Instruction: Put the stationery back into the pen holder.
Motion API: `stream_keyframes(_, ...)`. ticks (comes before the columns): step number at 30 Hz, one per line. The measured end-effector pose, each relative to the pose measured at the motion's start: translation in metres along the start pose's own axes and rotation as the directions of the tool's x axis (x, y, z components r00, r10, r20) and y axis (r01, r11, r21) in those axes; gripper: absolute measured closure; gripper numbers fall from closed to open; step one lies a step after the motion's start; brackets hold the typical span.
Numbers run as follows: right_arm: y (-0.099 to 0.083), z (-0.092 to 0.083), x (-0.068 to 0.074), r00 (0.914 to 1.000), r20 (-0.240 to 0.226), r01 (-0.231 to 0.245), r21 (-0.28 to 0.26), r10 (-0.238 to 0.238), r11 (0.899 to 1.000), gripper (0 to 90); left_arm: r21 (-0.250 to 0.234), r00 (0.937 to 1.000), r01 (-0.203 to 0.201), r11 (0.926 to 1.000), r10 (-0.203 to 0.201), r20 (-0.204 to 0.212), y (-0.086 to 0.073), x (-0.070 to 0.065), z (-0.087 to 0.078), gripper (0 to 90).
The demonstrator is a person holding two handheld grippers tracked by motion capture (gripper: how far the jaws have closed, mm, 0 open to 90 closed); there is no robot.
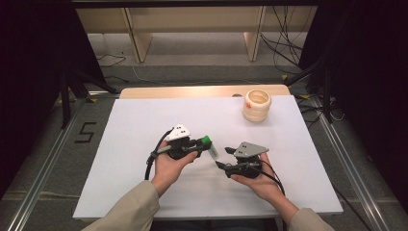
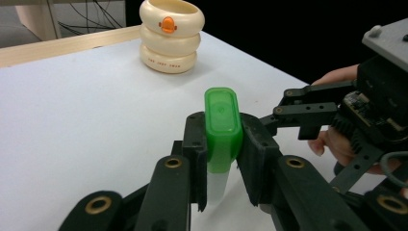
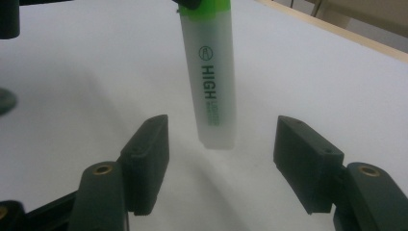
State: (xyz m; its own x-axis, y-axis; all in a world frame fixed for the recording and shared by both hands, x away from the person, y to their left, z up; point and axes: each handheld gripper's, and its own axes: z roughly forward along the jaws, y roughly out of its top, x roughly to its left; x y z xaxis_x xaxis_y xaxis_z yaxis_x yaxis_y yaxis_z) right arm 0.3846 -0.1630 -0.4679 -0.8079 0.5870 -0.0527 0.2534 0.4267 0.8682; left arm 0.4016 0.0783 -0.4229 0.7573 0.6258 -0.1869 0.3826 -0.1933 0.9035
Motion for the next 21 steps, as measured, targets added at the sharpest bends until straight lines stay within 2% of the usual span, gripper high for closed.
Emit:
stream_keyframes(6, 0.003, 0.002, 0.002, 1.0, 0.003, 0.002, -0.003, -0.002, 1.0, 36.5, 0.027, 0.9984, -0.049, 0.9984, 0.049, -0.028, 0.003, -0.005, 0.003, 74.2)
stream_keyframes(13, 0.007, 0.008, 0.002, 1.0, 0.002, 0.003, -0.017, -0.003, 1.0, 35.4, 0.07, 0.9911, -0.121, 0.9902, 0.125, -0.046, 0.006, -0.012, 0.007, 74.2)
stream_keyframes(16, 0.009, 0.011, 0.002, 1.0, 0.001, 0.002, -0.016, -0.002, 1.0, 35.6, 0.074, 0.9912, -0.124, 0.9896, 0.127, -0.038, 0.005, -0.013, 0.008, 74.2)
stream_keyframes(21, 0.012, 0.015, 0.003, 1.0, -0.006, 0.005, -0.028, -0.005, 1.0, 41.5, 0.079, 0.9915, -0.125, 0.9891, 0.127, -0.027, 0.005, -0.013, 0.008, 74.2)
